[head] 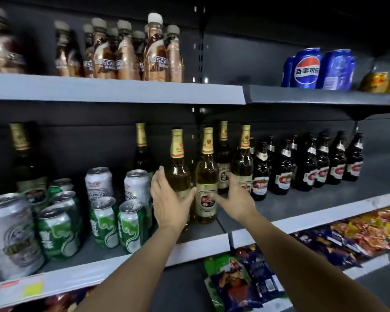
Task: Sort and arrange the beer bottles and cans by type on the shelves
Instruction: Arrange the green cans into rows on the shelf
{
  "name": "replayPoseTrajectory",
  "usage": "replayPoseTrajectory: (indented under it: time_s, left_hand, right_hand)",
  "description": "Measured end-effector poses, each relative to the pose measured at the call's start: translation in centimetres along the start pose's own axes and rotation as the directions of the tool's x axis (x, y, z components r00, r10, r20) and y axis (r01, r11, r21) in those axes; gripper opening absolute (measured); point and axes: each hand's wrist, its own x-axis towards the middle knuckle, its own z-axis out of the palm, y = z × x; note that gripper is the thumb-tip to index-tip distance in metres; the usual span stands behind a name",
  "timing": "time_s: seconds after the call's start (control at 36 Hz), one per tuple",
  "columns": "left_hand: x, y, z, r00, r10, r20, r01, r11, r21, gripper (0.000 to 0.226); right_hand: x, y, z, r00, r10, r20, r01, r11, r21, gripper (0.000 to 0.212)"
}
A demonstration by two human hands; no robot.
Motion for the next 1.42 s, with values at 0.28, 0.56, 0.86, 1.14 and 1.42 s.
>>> replayPoseTrajectory:
  time_s: [0.28,0.56,0.86,1.14,1.42]
  left_hand:
    - [2.2,-2.7,2.9,0.982,-0.177,0.059,0.182,0.978,-0.102,0.097]
    - [1.9,-2.7,3.3,0.968,-0.252,0.014,0.253,0.965,-0.074,0.086]
    - [1.4,-3.0,3.6,0.973,-0.229,-0.038,0.225,0.970,-0.092,0.091]
    - [1.5,-3.5,3.9,0.978,-0.197,-0.067,0.191,0.978,-0.079,0.091]
    - [1.4,-3.6,3.8,0.980,-0.189,-0.065,0.185,0.981,-0.062,0.089]
  right_hand:
    - [4.8,-1.0,3.3,0.984,0.150,0.099,-0.170,0.956,0.240,0.108]
    - [6.4,-0.1,3.4,0.979,0.186,0.082,-0.199,0.961,0.192,0.070]
    - [9.9,-0.5,5.2,0.981,0.183,0.070,-0.192,0.969,0.159,0.072]
    - [13.7,-1.6,7.7,0.977,0.191,0.093,-0.205,0.961,0.187,0.079]
    - [15.2,-2.1,9.0,0.979,0.156,0.128,-0.175,0.972,0.156,0.070]
